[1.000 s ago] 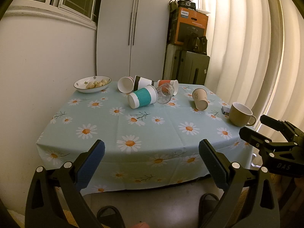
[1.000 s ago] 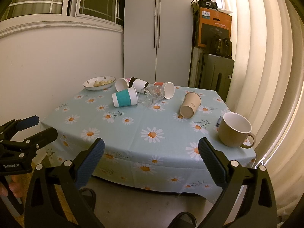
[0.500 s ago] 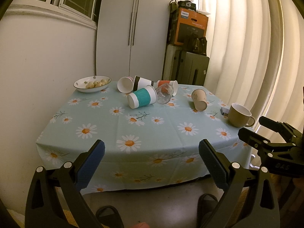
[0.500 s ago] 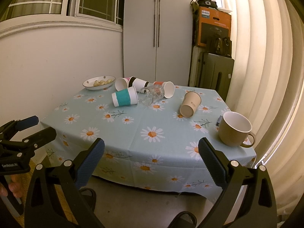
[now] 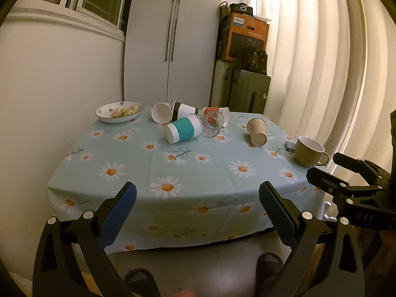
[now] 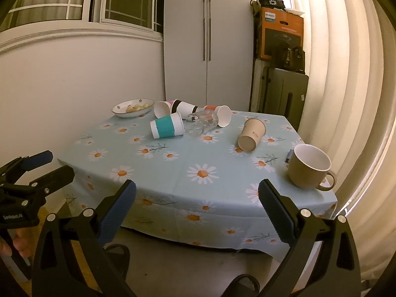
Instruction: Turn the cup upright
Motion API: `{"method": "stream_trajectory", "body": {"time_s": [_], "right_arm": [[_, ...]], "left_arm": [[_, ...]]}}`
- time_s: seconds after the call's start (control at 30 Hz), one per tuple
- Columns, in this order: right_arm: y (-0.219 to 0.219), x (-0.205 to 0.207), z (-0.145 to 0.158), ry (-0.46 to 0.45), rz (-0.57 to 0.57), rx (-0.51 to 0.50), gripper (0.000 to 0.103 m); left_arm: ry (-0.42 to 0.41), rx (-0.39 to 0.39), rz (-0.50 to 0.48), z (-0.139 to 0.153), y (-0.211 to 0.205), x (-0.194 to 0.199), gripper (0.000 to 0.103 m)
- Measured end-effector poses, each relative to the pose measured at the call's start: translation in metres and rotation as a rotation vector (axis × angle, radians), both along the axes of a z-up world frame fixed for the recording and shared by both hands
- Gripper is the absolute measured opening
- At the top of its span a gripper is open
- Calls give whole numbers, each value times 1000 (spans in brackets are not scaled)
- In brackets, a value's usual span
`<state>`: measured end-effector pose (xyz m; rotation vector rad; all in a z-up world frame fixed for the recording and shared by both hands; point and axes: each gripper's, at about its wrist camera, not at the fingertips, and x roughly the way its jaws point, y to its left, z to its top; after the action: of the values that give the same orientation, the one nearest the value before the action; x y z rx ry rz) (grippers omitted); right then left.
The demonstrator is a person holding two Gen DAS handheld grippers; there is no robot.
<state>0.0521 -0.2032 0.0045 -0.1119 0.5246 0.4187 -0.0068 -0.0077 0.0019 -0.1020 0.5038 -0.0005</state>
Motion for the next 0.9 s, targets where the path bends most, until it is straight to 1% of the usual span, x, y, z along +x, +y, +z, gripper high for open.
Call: {"method": "stream_trajectory", "body": {"time_s": [0.6, 0.9], "right_arm": [[0, 0, 0, 19, 4, 6, 98], [-1, 6, 1, 48, 3, 31, 98]], "left_arm": [[2, -18, -30, 1, 2, -2, 96], [8, -35, -42, 2, 2, -1, 96]]}}
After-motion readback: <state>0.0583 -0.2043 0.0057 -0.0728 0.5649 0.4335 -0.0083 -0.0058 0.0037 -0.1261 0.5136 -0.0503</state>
